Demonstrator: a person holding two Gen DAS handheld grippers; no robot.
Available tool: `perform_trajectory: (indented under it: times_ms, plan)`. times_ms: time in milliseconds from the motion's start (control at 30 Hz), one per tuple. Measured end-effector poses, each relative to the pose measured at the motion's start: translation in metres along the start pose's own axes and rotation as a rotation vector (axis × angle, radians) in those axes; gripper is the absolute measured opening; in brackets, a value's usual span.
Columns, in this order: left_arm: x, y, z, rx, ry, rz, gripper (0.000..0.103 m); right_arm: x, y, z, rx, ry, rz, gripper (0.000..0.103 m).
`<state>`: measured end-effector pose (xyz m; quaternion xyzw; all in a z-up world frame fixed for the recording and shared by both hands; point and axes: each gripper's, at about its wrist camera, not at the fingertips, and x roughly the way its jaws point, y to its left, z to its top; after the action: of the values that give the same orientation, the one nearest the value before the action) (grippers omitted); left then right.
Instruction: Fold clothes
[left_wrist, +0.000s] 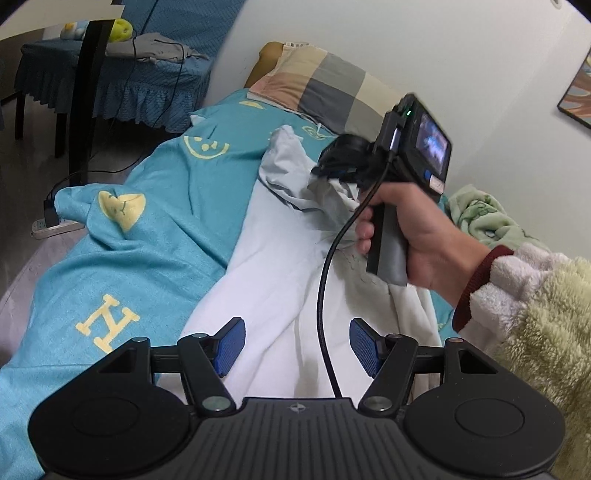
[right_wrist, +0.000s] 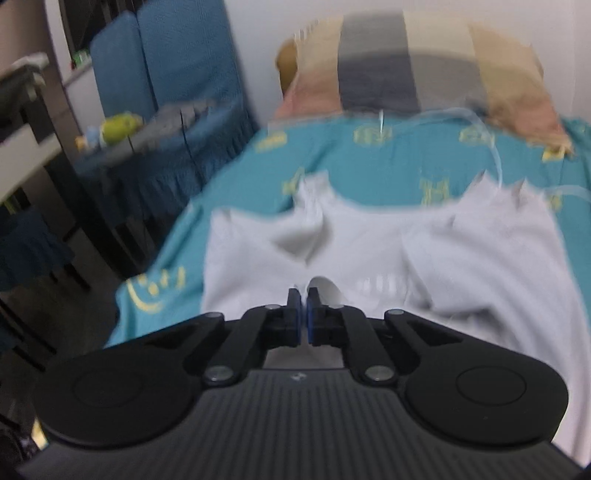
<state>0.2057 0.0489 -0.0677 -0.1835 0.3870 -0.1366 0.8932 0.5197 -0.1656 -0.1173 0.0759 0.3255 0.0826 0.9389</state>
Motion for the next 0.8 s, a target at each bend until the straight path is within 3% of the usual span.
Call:
perform_trajectory:
  times_ms: [100, 233, 333, 500, 600, 733, 800]
  plan:
    - [-0.008, -0.003, -0.001, 0.011, -0.017, -0.002, 0.065, -0.030, -0.010, 0.018, 0.077, -0.133, -0.012, 0.006]
    - [-0.014, -0.007, -0.001, 0.029, -0.038, 0.004, 0.065, -0.042, -0.040, 0.032, 0.170, -0.229, -0.115, 0.005]
    - [-0.007, -0.008, -0.002, 0.034, -0.030, 0.009, 0.065, -0.023, -0.066, 0.028, 0.226, -0.208, -0.195, 0.005]
    - [0.011, -0.009, -0.006, 0.059, 0.011, 0.041, 0.065, 0.026, -0.100, 0.002, 0.244, -0.097, -0.282, 0.006]
    - [0.019, -0.008, -0.008, 0.074, 0.026, 0.058, 0.065, 0.029, -0.109, -0.009, 0.267, -0.086, -0.245, 0.007]
    - [0.025, -0.009, -0.007, 0.103, 0.020, 0.086, 0.065, 0.000, -0.104, -0.013, 0.249, -0.095, -0.195, 0.012]
    - [0.025, -0.011, -0.008, 0.130, 0.009, 0.109, 0.065, -0.023, -0.097, -0.013, 0.229, -0.094, -0.170, 0.028]
